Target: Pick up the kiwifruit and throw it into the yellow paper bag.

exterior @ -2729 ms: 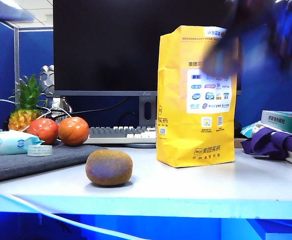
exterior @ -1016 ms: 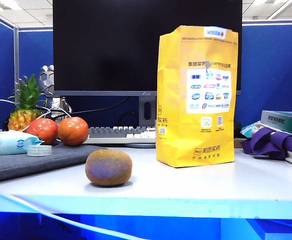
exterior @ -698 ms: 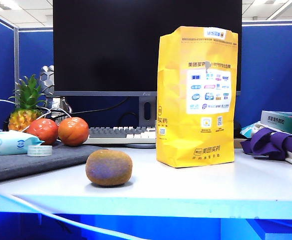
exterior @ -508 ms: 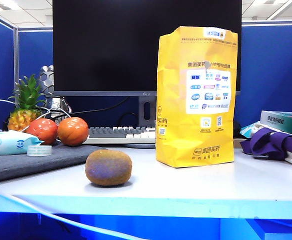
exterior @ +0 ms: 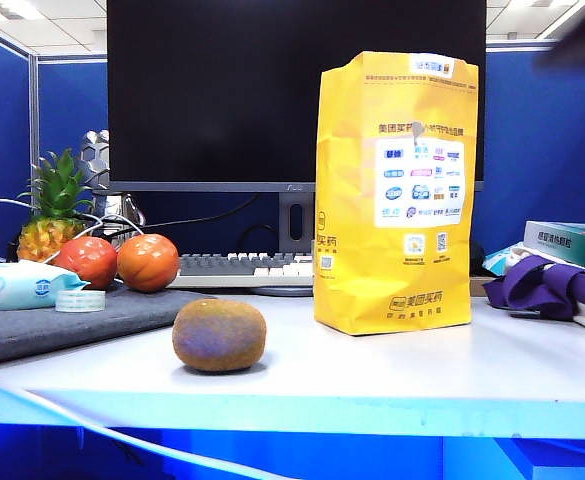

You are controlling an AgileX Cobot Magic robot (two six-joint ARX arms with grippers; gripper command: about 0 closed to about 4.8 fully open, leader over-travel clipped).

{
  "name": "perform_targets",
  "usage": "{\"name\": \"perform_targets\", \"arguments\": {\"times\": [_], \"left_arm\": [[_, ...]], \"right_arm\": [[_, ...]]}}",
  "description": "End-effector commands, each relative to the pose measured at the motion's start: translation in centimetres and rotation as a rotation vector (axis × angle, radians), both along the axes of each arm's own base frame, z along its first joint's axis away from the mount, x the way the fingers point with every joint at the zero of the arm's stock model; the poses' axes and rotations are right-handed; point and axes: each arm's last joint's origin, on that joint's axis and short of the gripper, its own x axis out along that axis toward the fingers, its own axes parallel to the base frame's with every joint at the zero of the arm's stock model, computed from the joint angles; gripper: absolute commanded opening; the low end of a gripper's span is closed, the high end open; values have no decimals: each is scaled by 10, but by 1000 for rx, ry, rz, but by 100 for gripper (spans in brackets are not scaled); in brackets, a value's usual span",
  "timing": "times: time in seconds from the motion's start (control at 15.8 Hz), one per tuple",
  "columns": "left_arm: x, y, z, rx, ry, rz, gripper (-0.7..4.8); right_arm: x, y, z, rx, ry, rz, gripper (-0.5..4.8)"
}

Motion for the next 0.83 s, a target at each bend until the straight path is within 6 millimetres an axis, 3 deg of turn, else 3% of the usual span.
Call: {"name": "perform_targets", "arguments": {"times": [0.06,0.25,0.63,0.83], "left_arm": [[4,-1,-4,-49,-24,2,479],[4,-1,-13,-142,83,17,479],[3,-1,-16,-136,109,19,479],[-6,1,-32,-142,67,12,479]], "right_arm": [[-1,-1,-10,3,18,-40,479],[-1,-1,-10,4,18,-40,479],[-1,-1,-11,4,19,-39,479],[-17,-5,-32,4,17,-44,479]]}}
